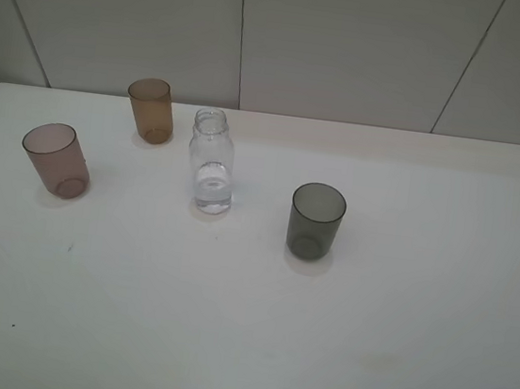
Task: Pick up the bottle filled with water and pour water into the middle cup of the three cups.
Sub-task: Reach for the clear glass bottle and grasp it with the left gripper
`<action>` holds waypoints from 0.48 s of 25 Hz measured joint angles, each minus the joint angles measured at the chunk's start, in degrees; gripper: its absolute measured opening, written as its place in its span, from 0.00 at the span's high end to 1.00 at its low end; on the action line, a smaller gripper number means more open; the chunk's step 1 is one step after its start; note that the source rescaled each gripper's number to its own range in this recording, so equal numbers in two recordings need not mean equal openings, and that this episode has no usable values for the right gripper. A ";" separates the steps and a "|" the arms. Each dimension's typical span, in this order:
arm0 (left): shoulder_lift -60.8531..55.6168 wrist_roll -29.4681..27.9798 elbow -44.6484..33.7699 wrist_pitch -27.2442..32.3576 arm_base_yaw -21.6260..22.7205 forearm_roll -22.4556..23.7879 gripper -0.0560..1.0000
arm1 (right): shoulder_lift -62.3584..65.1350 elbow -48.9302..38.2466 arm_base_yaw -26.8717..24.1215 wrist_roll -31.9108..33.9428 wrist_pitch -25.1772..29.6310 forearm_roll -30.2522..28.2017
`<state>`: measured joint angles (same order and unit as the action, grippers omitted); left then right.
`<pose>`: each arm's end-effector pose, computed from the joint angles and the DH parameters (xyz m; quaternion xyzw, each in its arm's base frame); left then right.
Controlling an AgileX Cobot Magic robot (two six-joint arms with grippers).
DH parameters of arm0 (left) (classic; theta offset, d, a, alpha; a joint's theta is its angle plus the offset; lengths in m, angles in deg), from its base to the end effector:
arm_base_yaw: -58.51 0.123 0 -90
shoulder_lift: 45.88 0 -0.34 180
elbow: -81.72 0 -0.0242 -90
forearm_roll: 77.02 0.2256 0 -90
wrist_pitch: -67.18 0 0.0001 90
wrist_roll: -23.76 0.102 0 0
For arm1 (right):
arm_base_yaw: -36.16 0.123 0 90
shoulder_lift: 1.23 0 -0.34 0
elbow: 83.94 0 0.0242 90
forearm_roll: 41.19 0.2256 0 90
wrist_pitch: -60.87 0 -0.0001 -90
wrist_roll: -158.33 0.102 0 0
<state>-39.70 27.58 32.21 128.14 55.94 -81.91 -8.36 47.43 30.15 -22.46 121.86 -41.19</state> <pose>-0.0746 -0.0043 0.2612 0.0493 0.8488 -0.0369 0.5251 -0.0730 0.0077 0.2661 0.0388 0.8506 -0.0311 0.5234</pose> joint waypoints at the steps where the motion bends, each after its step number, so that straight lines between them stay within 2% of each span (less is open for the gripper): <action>1: 0.00 -0.05 0.00 -0.17 0.00 -0.32 0.00 | 0.00 0.00 0.00 0.00 0.00 0.00; 3: 0.00 -0.17 0.48 -1.27 0.00 -2.08 0.00 | 0.00 0.00 0.00 0.00 0.00 0.00; 6: 2.02 1.17 1.14 -7.32 0.00 -8.36 0.00 | 0.00 0.00 0.00 0.00 0.00 0.00; 8: 5.35 3.69 1.22 -11.21 0.00 -12.28 0.00 | 0.00 0.00 0.00 0.00 0.00 0.00; 12: 15.53 9.47 1.22 -18.45 0.00 -17.33 0.00 | 0.00 0.00 0.00 0.00 0.00 0.00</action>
<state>-24.17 37.05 33.43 109.70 55.94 -99.25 -8.36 47.43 30.15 -22.46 121.86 -41.19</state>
